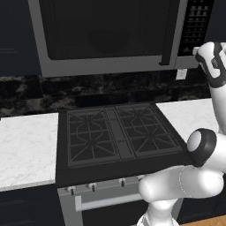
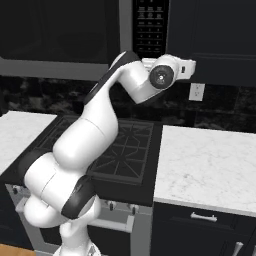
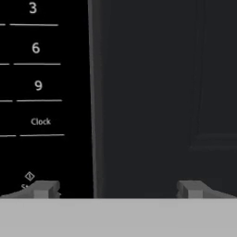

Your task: Open the microwave, place the bowl with waffle inside the microwave, then close the microwave door and turn it on.

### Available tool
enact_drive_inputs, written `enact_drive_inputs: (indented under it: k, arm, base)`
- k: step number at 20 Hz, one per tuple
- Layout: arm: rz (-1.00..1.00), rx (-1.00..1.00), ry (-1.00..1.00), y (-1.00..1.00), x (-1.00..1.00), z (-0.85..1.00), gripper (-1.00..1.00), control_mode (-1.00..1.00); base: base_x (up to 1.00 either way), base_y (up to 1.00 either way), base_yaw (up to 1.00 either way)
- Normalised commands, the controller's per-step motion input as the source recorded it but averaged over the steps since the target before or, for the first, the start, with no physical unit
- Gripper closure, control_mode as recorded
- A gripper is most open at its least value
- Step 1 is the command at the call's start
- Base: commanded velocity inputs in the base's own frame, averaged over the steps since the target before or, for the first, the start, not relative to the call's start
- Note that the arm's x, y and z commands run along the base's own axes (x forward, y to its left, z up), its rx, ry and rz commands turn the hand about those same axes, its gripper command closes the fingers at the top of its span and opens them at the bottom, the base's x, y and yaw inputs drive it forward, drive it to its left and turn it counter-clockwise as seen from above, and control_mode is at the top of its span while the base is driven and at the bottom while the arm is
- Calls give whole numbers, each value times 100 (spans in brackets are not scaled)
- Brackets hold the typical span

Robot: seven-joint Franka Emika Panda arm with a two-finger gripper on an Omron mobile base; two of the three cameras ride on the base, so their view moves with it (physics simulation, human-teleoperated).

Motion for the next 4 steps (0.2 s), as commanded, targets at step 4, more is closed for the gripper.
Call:
enact_drive_inputs:
  k: [4]
  arm:
    - [0, 0, 0, 0, -3, 0, -100, -100]
  base:
    - [0, 0, 0]
